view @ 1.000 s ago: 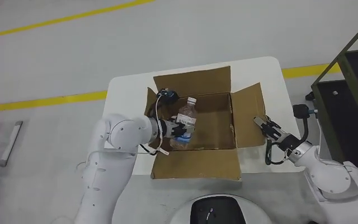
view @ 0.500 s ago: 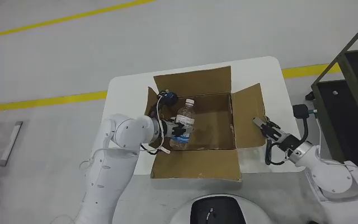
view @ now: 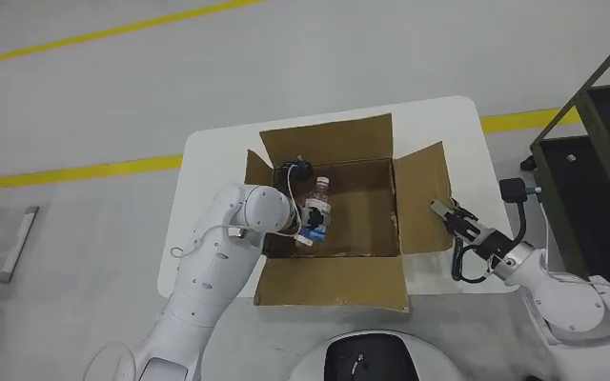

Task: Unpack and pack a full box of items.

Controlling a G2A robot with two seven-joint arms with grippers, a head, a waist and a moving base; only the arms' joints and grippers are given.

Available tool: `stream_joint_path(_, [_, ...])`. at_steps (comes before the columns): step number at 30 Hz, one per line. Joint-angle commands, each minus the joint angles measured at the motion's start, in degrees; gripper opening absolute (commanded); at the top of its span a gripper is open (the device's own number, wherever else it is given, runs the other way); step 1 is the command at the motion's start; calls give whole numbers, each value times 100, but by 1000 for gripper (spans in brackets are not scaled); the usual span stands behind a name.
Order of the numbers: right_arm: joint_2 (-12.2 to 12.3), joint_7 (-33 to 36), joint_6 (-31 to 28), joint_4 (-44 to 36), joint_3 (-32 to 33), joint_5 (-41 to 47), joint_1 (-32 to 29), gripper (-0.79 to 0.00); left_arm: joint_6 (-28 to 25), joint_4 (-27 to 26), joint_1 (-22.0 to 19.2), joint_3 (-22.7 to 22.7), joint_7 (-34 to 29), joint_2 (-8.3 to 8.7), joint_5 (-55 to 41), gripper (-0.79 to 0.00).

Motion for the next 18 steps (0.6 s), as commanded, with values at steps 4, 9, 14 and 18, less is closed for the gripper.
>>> stream_joint_path(4, [7, -25, 11, -6, -16, -22, 3, -785, -2, 7, 0, -2, 1, 1, 2, -785])
stream_joint_path(9, [17, -47, 30, -18, 4, -25, -2, -785, -2, 7, 0, -2, 1, 1, 2, -785])
stream_joint_path(14, [25, -67, 39, 3, 7, -21, -7, -785, -2, 7, 0, -2, 1, 1, 2, -785])
stream_joint_path(18, [29, -72, 41, 16, -27, -42, 5, -785, 19, 63, 99, 9, 142, -3, -29, -785])
